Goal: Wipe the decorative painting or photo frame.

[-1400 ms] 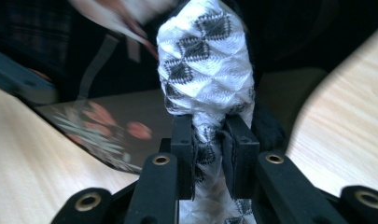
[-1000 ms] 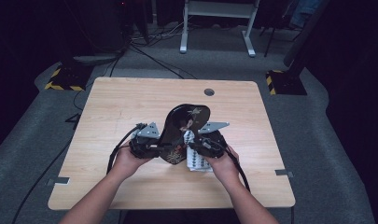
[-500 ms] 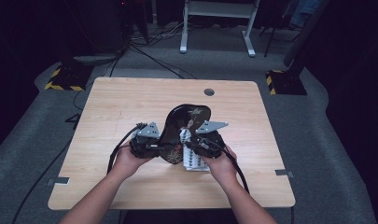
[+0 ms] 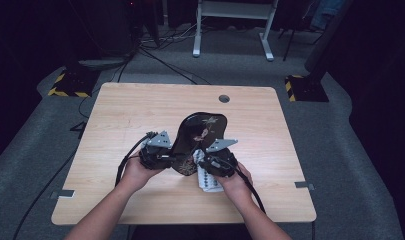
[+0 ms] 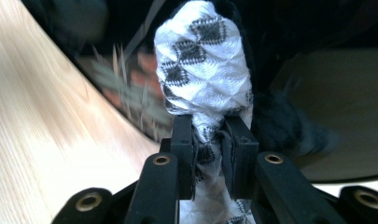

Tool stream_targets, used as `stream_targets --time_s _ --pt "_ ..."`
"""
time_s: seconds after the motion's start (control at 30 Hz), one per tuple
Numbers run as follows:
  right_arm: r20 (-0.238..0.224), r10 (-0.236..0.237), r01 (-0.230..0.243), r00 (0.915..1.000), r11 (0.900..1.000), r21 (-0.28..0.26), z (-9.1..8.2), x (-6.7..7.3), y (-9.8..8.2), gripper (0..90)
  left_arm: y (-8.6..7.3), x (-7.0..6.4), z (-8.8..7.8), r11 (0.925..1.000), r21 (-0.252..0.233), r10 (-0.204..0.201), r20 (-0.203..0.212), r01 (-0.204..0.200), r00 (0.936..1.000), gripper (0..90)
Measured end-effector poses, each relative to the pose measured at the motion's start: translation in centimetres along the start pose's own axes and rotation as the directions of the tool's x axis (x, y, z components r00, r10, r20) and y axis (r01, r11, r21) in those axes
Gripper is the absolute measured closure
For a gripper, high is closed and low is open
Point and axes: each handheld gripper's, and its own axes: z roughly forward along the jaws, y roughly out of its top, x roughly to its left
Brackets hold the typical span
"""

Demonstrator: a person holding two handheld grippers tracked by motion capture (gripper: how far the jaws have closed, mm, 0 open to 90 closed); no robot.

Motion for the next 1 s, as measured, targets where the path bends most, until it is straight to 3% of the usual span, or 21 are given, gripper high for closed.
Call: stream_targets --time_s 0.17,0.37,0.47,0.67,0.77,0.9,1.0 --pt "0.005 0.019 -0.019 0.9998 0.999 -0.047 -1.1 -0.7 0.6 77.3 0.0 0.0 0.0 1.0000 0.001 -0.001 -0.001 0.001 1.0000 77.7" --pt "0.008 0.035 -0.035 0.9994 0.999 0.005 0.8 -0.8 -1.5 77.3 0.0 0.0 0.0 1.0000 0.001 -0.002 0.000 0.002 1.0000 77.7" --pt "0.011 0.035 -0.035 0.9993 0.999 0.018 0.6 -1.0 -1.2 77.2 0.0 0.0 0.0 1.0000 0.002 -0.001 -0.003 0.001 1.0000 77.7" --pt "0.025 0.052 -0.050 0.9983 0.996 -0.075 -2.1 -2.0 1.0 77.2 0.1 -0.1 0.0 1.0000 0.003 0.000 -0.004 0.000 1.0000 77.6" --pt "0.024 0.059 -0.057 0.9980 0.995 -0.086 -2.1 -2.1 0.7 77.2 0.1 -0.1 0.0 1.0000 0.005 0.002 -0.005 -0.002 1.0000 77.5" --pt "0.023 0.067 -0.066 0.9975 0.997 -0.030 -0.4 -2.0 -1.0 77.2 0.1 0.0 0.0 1.0000 0.005 -0.001 -0.001 0.001 1.0000 77.3" --pt "0.015 0.082 -0.082 0.9965 0.997 -0.017 0.0 -2.1 -1.4 77.2 0.1 -0.1 0.1 1.0000 0.004 0.002 -0.002 -0.002 1.0000 77.3"
